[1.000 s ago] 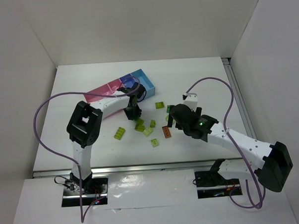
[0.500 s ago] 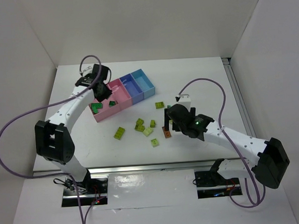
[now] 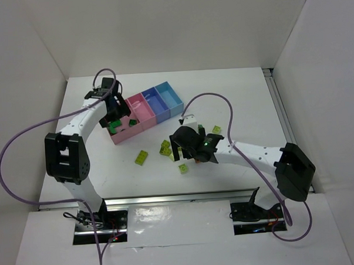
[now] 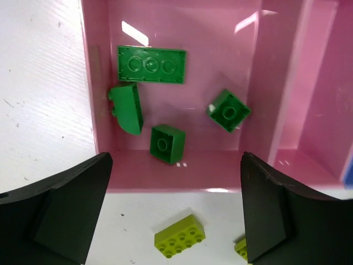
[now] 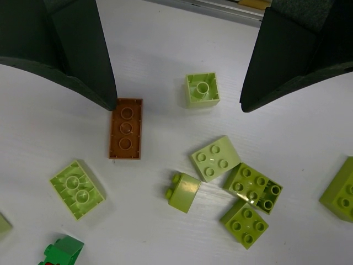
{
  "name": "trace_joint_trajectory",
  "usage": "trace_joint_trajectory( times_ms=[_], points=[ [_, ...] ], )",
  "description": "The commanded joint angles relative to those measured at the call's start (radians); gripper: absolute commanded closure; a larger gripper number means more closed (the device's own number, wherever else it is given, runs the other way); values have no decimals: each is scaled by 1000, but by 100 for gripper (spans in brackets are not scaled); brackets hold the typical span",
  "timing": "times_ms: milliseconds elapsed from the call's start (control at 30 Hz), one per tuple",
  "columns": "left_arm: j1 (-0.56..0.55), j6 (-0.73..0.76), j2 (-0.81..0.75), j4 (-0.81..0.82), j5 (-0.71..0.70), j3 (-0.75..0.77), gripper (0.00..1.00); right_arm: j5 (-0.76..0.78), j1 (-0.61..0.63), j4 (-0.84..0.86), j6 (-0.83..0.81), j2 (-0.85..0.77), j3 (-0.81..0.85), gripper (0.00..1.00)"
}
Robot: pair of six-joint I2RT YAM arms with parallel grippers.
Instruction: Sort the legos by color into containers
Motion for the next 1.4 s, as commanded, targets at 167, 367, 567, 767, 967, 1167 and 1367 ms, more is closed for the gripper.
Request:
trace_joint_trajectory(
  times_ms=[167,367,567,767,967,1167,1367],
  points=[
    [-199,262,-223,2,84,-204,7,96,5,73,62,-92,-60,0],
    [-281,233,-235,21,153,-368,1,131,-5,34,71,-93,-60,0],
    [-305,231,-144,17,128,-355,1,38,-89,44,71,-103,-81,0],
    [-324,222,-85,50,156,-369,7,-79,-213,100,-8,-56,-49,2],
    [-334,188,-39,31,139,-359,17,-118,-242,109,-59,78,84,5],
    [-335,179,-39,-22,88,-335,54,-206,-272,119,-88,206,176,15],
    [-321,201,-68,-119,131,-158,87,-251,-293,108,-108,279,233,13]
  ],
)
